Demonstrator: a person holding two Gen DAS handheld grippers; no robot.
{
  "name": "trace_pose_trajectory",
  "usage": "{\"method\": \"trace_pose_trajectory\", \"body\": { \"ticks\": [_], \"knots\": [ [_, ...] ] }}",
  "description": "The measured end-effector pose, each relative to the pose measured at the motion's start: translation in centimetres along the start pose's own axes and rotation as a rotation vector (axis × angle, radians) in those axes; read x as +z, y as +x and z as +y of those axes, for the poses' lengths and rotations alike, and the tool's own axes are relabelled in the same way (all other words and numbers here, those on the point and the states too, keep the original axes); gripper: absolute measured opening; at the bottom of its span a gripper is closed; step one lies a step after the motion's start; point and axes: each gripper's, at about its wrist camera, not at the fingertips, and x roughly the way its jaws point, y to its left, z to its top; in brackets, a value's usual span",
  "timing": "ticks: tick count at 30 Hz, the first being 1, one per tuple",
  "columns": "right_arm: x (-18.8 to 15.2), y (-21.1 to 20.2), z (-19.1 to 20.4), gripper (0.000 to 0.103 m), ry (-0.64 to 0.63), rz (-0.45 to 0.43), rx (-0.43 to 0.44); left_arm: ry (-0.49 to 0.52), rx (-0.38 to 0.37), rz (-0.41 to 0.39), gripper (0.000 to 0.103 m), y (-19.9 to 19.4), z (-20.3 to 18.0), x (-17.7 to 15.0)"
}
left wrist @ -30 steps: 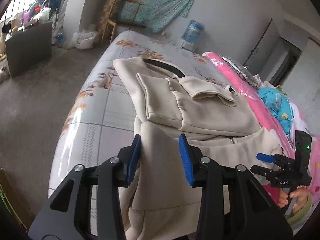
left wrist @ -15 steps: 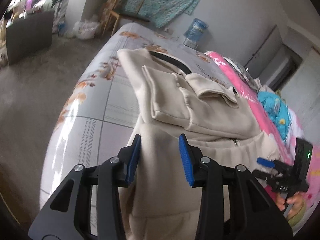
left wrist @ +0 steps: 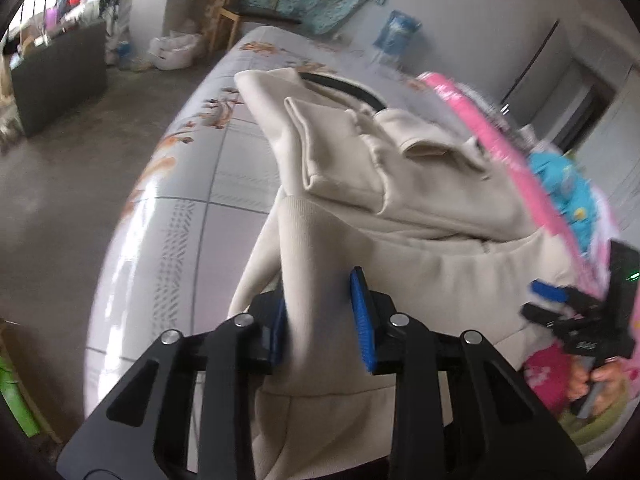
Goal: Fold large clothes
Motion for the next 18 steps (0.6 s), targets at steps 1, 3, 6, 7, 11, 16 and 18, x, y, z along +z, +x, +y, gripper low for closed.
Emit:
{"method": "trace_pose_trajectory", "body": {
  "ticks": [1, 3, 6, 7, 11, 16, 18],
  "knots": [
    [0.0, 0.0, 0.0, 0.077, 0.0, -0.001, 0.0, 0.013, 0.031, 0.006, 0.028, 0.2, -0.4, 0.0],
    [0.0, -0.1, -0.1, 0.077, -0.001, -0.002, 0.002, 0.061, 0.116, 0.015, 0.028, 0.4, -1.5, 0.0],
    [0.0, -0.4, -0.3, 0.077, 0.004, -0.003, 0.0, 0.138, 0.246, 0.021, 0.027, 0.8, -3.3, -0.2],
    [0.0, -0.6, -0.4, 0.077, 0.004, -0.009, -0.006, 0.158, 0.279, 0.019, 0.027, 0.9, -3.8, -0.3],
    [0.2, -2.2, -1.7, 0.077, 0.021, -0.058, -0.066, 0.185, 0.347, 0.013, 0.027, 0.9, -4.6, -0.4],
    [0.3, -3.5, -4.6, 0.075, 0.089, -0.085, -0.131, 0.204, 0.396, 0.013, 0.027, 0.8, -5.3, -0.5],
    [0.3, -4.0, -5.5, 0.073, 0.106, -0.1, -0.159, 0.204, 0.407, 0.013, 0.027, 0.9, -5.5, -0.4]
  ]
}}
